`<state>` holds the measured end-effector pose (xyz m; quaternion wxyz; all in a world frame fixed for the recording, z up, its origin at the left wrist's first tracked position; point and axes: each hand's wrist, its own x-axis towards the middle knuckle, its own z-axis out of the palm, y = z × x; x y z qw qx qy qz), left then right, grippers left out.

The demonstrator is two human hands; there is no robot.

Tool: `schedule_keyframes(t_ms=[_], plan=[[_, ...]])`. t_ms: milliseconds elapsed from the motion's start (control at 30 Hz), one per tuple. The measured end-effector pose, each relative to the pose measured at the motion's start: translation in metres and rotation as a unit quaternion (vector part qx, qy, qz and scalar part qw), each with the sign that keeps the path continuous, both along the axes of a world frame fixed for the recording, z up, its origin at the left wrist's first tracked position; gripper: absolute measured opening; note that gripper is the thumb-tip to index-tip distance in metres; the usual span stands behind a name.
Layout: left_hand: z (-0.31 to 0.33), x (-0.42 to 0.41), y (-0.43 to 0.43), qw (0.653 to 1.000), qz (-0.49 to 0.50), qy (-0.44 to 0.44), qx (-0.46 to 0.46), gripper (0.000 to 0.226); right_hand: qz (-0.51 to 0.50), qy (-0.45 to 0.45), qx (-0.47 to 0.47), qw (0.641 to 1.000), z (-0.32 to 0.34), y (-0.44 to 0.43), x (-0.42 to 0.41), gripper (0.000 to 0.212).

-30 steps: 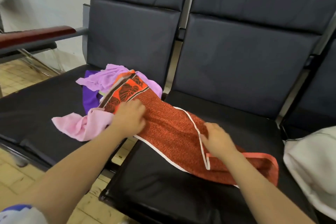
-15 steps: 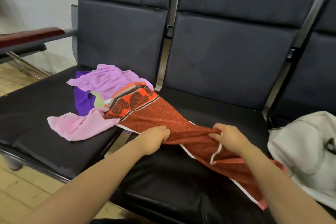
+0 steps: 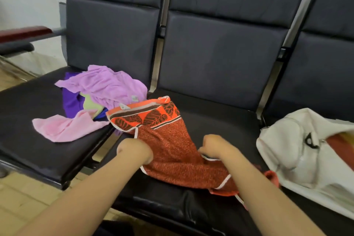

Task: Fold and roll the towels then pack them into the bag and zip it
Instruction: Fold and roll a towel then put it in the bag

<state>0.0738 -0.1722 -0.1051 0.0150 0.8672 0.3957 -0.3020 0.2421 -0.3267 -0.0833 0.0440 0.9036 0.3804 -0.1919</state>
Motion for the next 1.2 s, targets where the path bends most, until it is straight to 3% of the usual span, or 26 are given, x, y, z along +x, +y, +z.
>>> schedule_keyframes(t_ms=[67,167,233,267,300,333,367,400,433,500,567,633,767,833,900,967,1000,1100,1200], plan=[[-0.004,-0.007,-0.01,0.999,0.039,-0.018,0.01,0.057,0.006,0.047,-0.018,0.999,-0.02,0.009,-0.017,0.042],[-0.002,-0.01,-0.02,0.984,0.069,-0.156,-0.048,0.036,-0.062,0.093,0.025,0.993,-0.027,0.005,-0.023,0.044],[0.007,-0.005,-0.02,0.932,0.134,-0.296,-0.163,0.032,-0.121,0.149,0.112,0.975,-0.014,0.0,-0.015,0.036],[0.019,-0.001,-0.02,0.861,0.227,-0.387,-0.24,0.031,-0.151,0.201,0.193,0.948,-0.003,-0.005,-0.009,0.031],[0.035,0.003,-0.017,0.765,0.299,-0.481,-0.308,0.029,-0.18,0.259,0.296,0.902,0.013,-0.01,-0.003,0.027],[0.052,0.008,-0.011,0.664,0.361,-0.555,-0.347,0.026,-0.217,0.318,0.404,0.83,0.03,-0.015,0.004,0.023],[0.066,0.013,-0.001,0.598,0.391,-0.609,-0.344,0.028,-0.254,0.361,0.491,0.751,0.049,-0.019,0.015,0.022],[0.084,0.016,0.009,0.577,0.389,-0.639,-0.327,0.032,-0.276,0.38,0.559,0.683,0.069,-0.025,0.025,0.023],[0.103,0.018,0.019,0.586,0.363,-0.665,-0.288,0.034,-0.282,0.376,0.616,0.631,0.088,-0.032,0.039,0.023],[0.138,0.019,0.037,0.601,0.299,-0.715,-0.197,0.031,-0.263,0.309,0.691,0.598,0.127,-0.048,0.059,0.027],[0.167,0.019,0.052,0.607,0.252,-0.737,-0.159,0.031,-0.25,0.224,0.718,0.61,0.157,-0.067,0.066,0.03],[0.186,0.02,0.067,0.592,0.217,-0.757,-0.169,0.039,-0.235,0.202,0.732,0.606,0.182,-0.083,0.066,0.027],[0.225,0.016,0.063,0.576,0.166,-0.79,-0.125,0.017,-0.207,0.191,0.738,0.613,0.216,-0.103,0.063,0.018],[0.242,0.012,0.056,0.584,0.117,-0.796,-0.11,0.007,-0.203,0.182,0.743,0.612,0.228,-0.111,0.062,0.015],[0.256,0.006,0.05,0.604,0.075,-0.782,-0.133,0.009,-0.211,0.177,0.751,0.601,0.238,-0.118,0.064,0.013],[0.265,-0.002,0.044,0.606,0.048,-0.766,-0.211,0.009,-0.196,0.203,0.753,0.595,0.247,-0.126,0.063,0.009],[0.269,-0.006,0.041,0.607,0.032,-0.753,-0.251,0.02,-0.179,0.22,0.747,0.602,0.249,-0.132,0.062,0.008],[0.275,-0.015,0.036,0.66,-0.003,-0.694,-0.287,0.046,-0.133,0.233,0.733,0.625,0.253,-0.147,0.061,0.009],[0.276,-0.019,0.032,0.732,0.022,-0.643,-0.223,0.037,-0.119,0.245,0.729,0.628,0.256,-0.156,0.059,0.011]])
